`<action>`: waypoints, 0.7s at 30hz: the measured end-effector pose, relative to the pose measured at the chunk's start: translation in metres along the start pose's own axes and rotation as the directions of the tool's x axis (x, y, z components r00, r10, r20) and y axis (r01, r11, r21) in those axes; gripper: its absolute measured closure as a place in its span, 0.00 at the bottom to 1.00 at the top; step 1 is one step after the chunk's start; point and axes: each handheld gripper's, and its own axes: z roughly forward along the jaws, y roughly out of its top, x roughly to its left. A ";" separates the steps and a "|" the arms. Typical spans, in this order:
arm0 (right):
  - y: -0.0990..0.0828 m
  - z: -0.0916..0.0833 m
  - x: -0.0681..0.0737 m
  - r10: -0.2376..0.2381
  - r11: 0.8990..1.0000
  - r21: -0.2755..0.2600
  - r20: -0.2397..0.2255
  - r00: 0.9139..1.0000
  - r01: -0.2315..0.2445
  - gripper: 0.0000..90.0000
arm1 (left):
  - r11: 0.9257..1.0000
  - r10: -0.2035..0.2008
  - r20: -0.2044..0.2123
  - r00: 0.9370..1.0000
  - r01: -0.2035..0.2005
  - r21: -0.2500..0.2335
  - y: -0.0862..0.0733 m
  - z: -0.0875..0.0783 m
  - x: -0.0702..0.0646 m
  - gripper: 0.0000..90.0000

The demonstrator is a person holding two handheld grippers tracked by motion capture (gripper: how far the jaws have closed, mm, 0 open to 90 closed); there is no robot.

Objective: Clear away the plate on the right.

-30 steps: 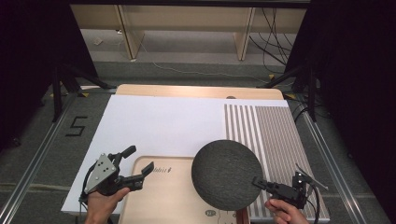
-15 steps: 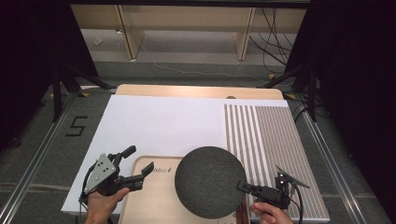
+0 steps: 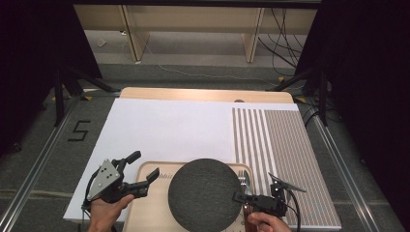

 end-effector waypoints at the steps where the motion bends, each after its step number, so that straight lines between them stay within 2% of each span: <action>1: 0.000 0.001 0.000 0.000 1.000 -0.002 0.005 1.000 0.000 0.96 | 1.000 0.000 0.002 1.000 0.000 0.000 0.000 0.000 0.000 0.19; 8: -0.002 0.011 0.000 -0.013 0.999 0.032 0.020 1.000 0.013 0.96 | 1.000 -0.001 0.002 1.000 0.001 0.000 0.000 0.000 0.000 0.19; 12: -0.002 0.017 0.000 -0.010 0.999 0.044 0.044 0.999 0.008 0.95 | 1.000 0.000 0.002 1.000 0.000 0.001 0.000 0.000 0.000 0.19; 21: -0.002 0.023 -0.001 -0.039 0.998 0.058 0.065 0.997 0.036 0.95 | 1.000 -0.001 0.002 1.000 0.001 0.001 0.000 0.000 0.000 0.19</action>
